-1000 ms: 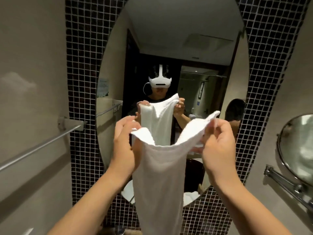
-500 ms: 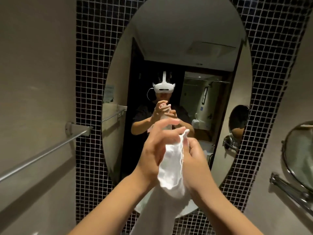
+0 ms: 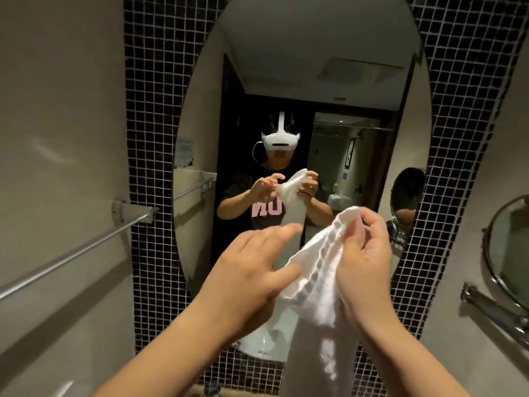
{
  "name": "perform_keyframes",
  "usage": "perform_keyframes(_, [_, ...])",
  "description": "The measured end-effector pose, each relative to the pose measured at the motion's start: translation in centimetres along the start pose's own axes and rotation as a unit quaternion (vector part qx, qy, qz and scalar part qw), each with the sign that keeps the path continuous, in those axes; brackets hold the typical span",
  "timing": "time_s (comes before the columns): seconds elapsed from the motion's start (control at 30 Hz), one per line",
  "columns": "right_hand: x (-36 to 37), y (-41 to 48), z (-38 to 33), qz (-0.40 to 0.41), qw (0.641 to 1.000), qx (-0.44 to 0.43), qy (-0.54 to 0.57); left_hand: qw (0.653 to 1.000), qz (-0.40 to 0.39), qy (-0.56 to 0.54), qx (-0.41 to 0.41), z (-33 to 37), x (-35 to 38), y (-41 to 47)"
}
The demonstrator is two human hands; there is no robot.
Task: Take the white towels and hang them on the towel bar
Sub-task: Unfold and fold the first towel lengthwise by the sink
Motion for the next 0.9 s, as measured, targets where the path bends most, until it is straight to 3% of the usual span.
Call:
perform_keyframes(0.1, [-0.5,0.7,-0.2,0.004,0.997,-0.043,-0.066,0.985,-0.128,0.091,-0.068,-1.0,0.6,-1.2])
perform_keyframes(0.17, [-0.6,0.7,0.1,0.003,0.995,-0.053,-0.083,0.983,-0.136,0.071,-0.101,-1.4,0.5,-1.5])
perform_keyframes(0.37, [-1.0,0.4,1.5,-0.036,0.996,-0.018,-0.082,0.984,0.000,0.115,-0.137,-3.5,-1.3,-0.7])
perform_keyframes(0.6, [-2.1,0.5,2.1,-0.066,0.973,-0.057,-0.212,0.978,0.054,0.157,-0.127,-3.7,-1.6,-0.1])
perform_keyframes(0.77, [-1.7,0.2,0.6,-0.110,0.933,-0.140,-0.313,0.965,0.091,0.222,-0.108,-4.4,-1.3,-0.6])
perform_keyframes(0.9, [-0.3,-0.6,1.1,-0.143,0.860,-0.241,-0.427,0.962,0.113,0.232,-0.089,-4.2,-1.4,-0.9])
Point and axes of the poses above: each hand's wrist, its own y-axis towards the middle knuckle, its own x-axis out of the palm, z = x × y, the point moved 4 cm from there along y, towards the middle knuckle, and after that the axes turned 13 degrees about -y, right-handed, at the moved point
